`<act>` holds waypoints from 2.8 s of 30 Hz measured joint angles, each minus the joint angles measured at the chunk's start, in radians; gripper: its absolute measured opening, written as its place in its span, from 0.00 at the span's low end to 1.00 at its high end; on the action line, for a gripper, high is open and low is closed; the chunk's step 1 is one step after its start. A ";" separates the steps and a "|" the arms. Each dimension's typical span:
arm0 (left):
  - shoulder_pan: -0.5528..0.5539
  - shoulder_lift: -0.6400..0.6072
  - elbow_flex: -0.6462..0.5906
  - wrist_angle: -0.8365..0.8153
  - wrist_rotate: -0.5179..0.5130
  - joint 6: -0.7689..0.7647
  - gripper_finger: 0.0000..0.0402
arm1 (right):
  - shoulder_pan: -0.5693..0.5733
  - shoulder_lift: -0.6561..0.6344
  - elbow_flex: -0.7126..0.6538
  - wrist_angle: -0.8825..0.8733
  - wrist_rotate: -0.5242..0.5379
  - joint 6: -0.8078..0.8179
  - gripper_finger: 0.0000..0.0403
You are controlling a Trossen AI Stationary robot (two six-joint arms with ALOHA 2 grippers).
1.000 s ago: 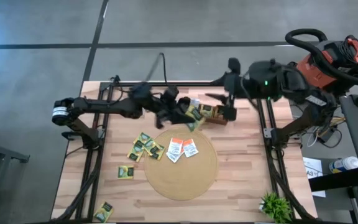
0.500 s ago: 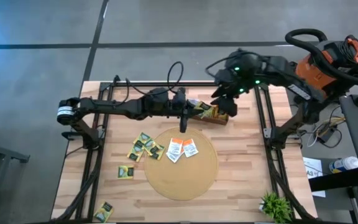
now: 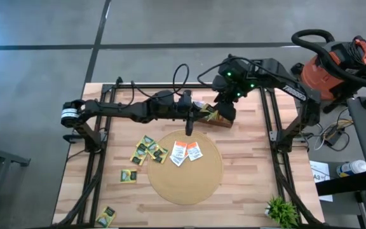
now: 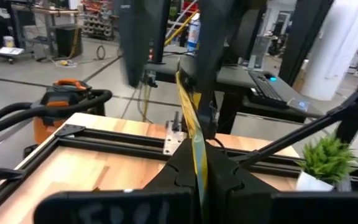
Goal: Pick & Place Tea
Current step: Put the lemon tea bag into the left section of the wooden organizer
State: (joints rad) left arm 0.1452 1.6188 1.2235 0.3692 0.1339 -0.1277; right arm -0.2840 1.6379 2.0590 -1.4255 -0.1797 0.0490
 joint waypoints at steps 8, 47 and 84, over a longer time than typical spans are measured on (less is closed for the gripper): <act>-0.001 0.000 0.000 0.008 0.025 0.005 0.02 | 0.001 0.000 -0.001 -0.008 -0.013 0.004 0.40; -0.002 0.000 0.000 0.031 0.028 -0.027 0.05 | 0.023 0.002 -0.008 0.026 -0.116 -0.059 0.02; -0.002 -0.314 -0.514 -0.177 -0.033 -0.398 0.42 | -0.185 0.336 -0.026 -0.114 0.135 -0.269 0.02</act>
State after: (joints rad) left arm 0.1432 1.3048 0.7099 0.1927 0.1010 -0.5253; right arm -0.4685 1.9739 2.0326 -1.5395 -0.0445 -0.2195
